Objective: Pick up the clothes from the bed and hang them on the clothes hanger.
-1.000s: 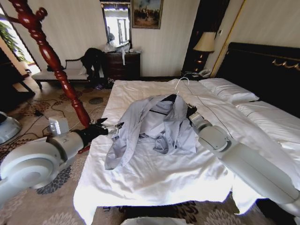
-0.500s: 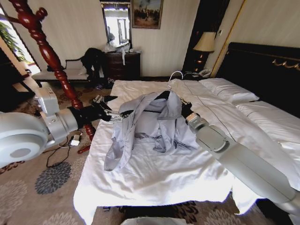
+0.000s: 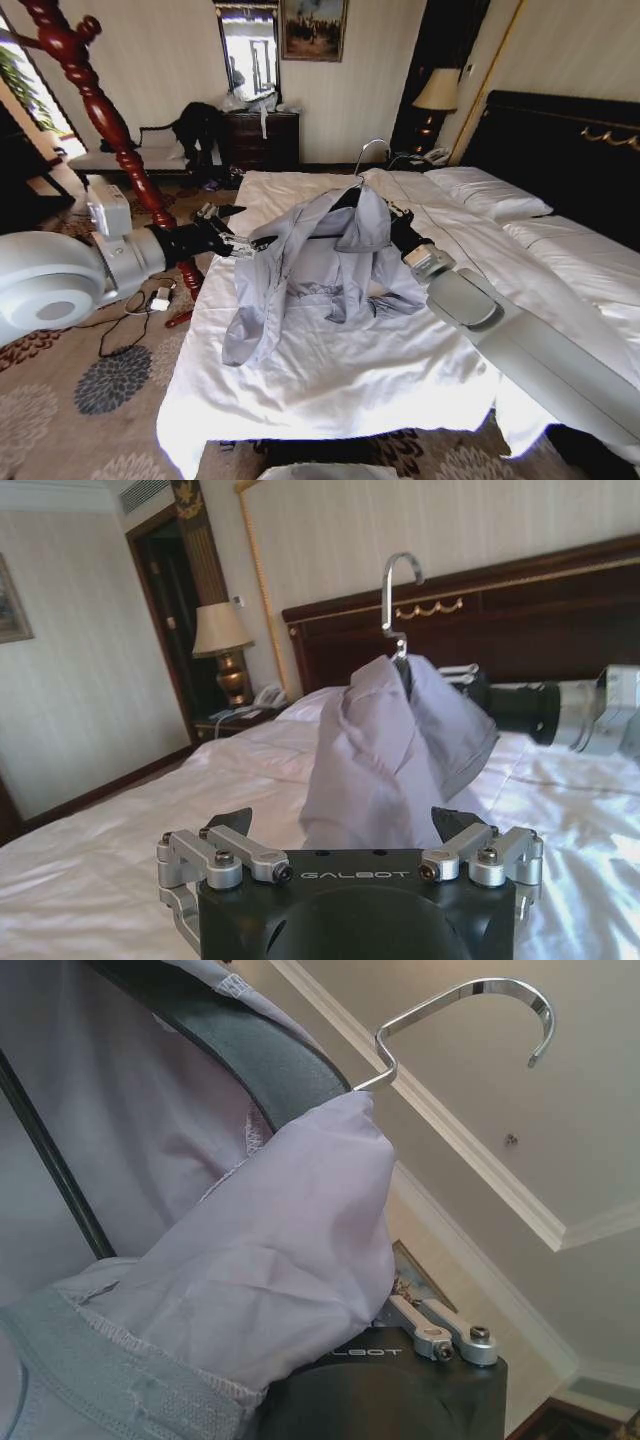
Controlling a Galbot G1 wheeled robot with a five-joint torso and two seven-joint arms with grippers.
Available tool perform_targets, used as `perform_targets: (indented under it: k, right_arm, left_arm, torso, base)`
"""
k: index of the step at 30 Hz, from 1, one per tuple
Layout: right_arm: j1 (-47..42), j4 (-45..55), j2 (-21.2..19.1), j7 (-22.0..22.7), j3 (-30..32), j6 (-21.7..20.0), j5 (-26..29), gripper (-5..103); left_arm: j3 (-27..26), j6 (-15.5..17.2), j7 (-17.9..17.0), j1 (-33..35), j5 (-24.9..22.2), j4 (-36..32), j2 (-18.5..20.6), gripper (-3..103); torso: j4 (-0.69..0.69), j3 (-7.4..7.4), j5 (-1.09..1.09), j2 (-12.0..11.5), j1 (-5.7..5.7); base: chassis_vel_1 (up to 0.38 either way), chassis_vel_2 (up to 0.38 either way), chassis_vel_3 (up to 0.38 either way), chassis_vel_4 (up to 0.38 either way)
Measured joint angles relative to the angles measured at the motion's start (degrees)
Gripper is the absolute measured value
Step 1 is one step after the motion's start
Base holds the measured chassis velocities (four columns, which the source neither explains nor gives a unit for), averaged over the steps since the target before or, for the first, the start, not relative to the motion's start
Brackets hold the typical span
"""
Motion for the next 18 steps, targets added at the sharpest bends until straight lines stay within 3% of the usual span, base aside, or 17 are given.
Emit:
perform_targets:
  k: [5, 9, 13, 18]
  right_arm:
    - [-0.37, 0.62, -0.65, -0.33, 0.84, 0.38, -0.35, 23]
    - [-0.36, 1.11, -0.81, -0.44, 1.48, 0.47, -0.57, 23]
    - [0.41, 2.75, -1.75, -0.62, 2.90, 0.48, -0.84, 23]
    - [-0.30, 3.66, -3.14, -0.59, 4.22, 0.63, -0.80, 23]
  left_arm:
    - [-3.45, -0.54, 1.29, 1.84, -3.67, 1.25, 3.73, 100]
    - [-9.68, -0.55, 1.28, 6.69, -5.17, 3.17, 7.71, 100]
    - [-28.23, -0.57, -0.83, 23.02, -8.52, 6.33, 15.44, 100]
    - [-32.18, -0.18, -1.46, 29.02, -8.93, 7.62, 18.74, 100]
  torso:
    - [-0.01, 0.00, 0.00, 0.00, -0.01]
    - [0.02, 0.00, 0.00, 0.00, 0.00]
    - [-0.02, 0.00, 0.04, 0.00, 0.00]
    - [-0.04, 0.01, 0.04, -0.01, 0.01]
  base:
    - [0.000, 0.000, 0.000, 0.000]
    - [0.000, 0.000, 0.000, 0.000]
    - [0.000, 0.000, 0.000, 0.000]
    - [0.000, 0.000, 0.000, 0.000]
